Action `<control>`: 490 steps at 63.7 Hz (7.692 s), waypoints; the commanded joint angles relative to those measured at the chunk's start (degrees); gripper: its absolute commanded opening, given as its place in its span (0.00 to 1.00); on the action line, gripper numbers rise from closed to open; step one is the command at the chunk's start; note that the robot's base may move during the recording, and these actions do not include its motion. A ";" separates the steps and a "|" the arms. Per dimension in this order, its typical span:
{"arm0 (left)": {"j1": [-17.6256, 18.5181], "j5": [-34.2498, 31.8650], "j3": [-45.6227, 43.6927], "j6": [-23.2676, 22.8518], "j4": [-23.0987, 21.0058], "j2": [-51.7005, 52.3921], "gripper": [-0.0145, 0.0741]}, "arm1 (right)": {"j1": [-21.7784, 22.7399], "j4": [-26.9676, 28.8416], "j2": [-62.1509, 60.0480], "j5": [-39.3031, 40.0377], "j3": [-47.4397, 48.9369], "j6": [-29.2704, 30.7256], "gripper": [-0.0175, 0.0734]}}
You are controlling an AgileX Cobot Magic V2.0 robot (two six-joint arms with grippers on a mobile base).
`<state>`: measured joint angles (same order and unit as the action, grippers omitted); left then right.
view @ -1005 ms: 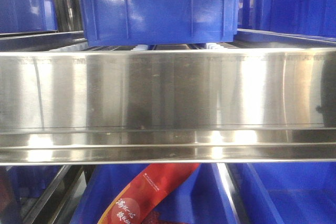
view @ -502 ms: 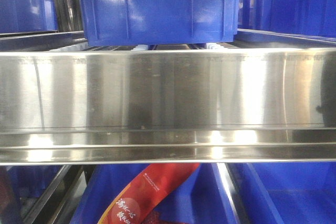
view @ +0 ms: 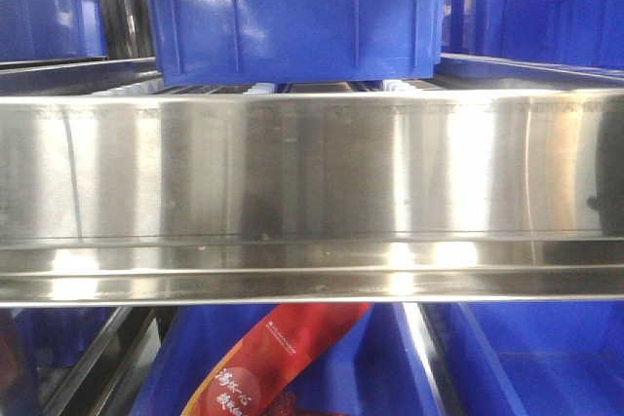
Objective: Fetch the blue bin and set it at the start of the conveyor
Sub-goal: 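Lift the light-blue bin up off the shelf with both grippers, then drive the base away from the rack holding the bin in both grippers, then turn and drive the base up to the red-framed conveyor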
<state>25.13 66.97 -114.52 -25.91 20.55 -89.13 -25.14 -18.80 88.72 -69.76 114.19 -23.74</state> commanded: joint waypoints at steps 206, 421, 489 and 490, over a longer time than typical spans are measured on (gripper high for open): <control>0.18 -2.45 -0.69 0.32 0.82 0.20 0.04 | -0.02 -2.76 -0.73 8.91 0.64 0.11 0.02; 0.18 -2.53 -0.69 0.32 1.78 0.22 0.04 | -0.02 -1.48 -0.06 5.61 0.64 0.11 0.02; 0.18 -2.53 -0.69 0.32 1.89 0.22 0.04 | -0.02 -1.48 -0.06 8.05 0.64 0.11 0.02; 0.18 -2.53 -0.69 0.32 1.89 0.22 0.04 | -0.02 -1.48 -0.06 8.23 0.64 0.11 0.02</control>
<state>25.13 66.80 -114.64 -25.91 22.08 -89.57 -25.17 -19.39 89.31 -64.68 114.19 -24.00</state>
